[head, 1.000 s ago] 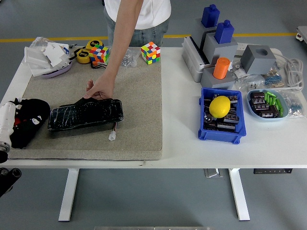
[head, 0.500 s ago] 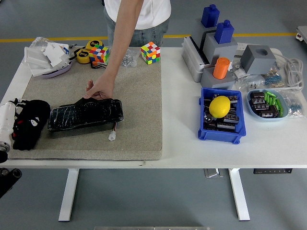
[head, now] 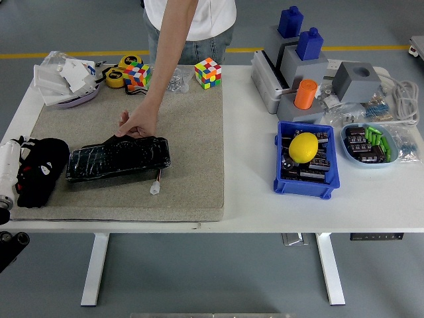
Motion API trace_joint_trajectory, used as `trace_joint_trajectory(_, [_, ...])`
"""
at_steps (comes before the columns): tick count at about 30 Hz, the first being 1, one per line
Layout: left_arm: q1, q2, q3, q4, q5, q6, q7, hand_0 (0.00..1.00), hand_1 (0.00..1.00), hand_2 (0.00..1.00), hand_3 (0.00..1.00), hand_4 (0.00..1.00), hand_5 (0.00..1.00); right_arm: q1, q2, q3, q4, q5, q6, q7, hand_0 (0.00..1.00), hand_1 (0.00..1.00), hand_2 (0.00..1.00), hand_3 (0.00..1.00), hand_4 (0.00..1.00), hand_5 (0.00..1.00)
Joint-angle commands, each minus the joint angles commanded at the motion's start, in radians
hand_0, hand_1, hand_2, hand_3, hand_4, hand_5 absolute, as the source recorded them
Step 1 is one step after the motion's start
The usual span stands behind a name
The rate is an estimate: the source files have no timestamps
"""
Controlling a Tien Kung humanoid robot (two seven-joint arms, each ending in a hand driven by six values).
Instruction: Pick the rag up,wipe the panel,place it on the desk
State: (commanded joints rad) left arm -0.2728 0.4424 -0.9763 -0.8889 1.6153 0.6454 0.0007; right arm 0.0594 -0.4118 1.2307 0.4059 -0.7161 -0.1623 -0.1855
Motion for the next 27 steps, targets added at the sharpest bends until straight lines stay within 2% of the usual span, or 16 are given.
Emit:
trace_joint_trajectory(2, [0.000, -0.001, -0.003, 0.000, -0.001, 0.000, -0.003, 0.201, 0.191, 0.471, 0.603, 0.695, 0.033, 0.000, 0.000, 0.001, 0.000, 0.000, 0.000, 0.000, 0.748, 0.646, 0.692, 0.590, 0.955, 0.580])
trace_joint_trajectory(3, [-0.001, -0.002, -0.004, 0.001, -0.002, 0.000, -0.005, 0.187, 0.158, 0.465, 0.590, 0.648, 0.002, 0.000, 0.000, 0.002, 0.000, 0.000, 0.000, 0.000, 0.748, 0.646, 0.692, 0.591, 0.957, 0.579])
trace_joint_trajectory(8, [-0.001, -0.002, -0.010, 0.002, -0.002, 0.000, -0.013, 0.187, 0.158, 0.465, 0.590, 0.648, 0.002, 0.002, 0.000, 0.005, -0.001, -0.001, 0.000, 0.000, 0.748, 0.646, 0.692, 0.591, 0.957, 0.579])
trace_joint_trajectory(9, [0.000, -0.002, -0.011, 0.002, -0.002, 0.000, -0.013, 0.181, 0.125, 0.464, 0.563, 0.540, 0.002, 0.002, 0.000, 0.006, -0.001, -0.002, 0.000, 0.000, 0.747, 0.646, 0.692, 0.591, 0.958, 0.581])
trace_joint_trajectory(26, [0.000, 0.004, -0.020, -0.002, 0.006, 0.000, -0.012, 0.177, 0.117, 0.467, 0.553, 0.522, 0.002, 0.004, 0.000, 0.006, -0.005, -0.002, 0.003, -0.002, 0.748, 0.646, 0.692, 0.592, 0.959, 0.582])
trace_joint_trajectory(27, [0.000, 0.005, -0.023, -0.003, 0.008, 0.000, -0.011, 0.176, 0.113, 0.468, 0.551, 0.543, 0.002, 0.004, 0.000, 0.005, -0.006, -0.002, 0.003, -0.003, 0.748, 0.646, 0.692, 0.592, 0.960, 0.583])
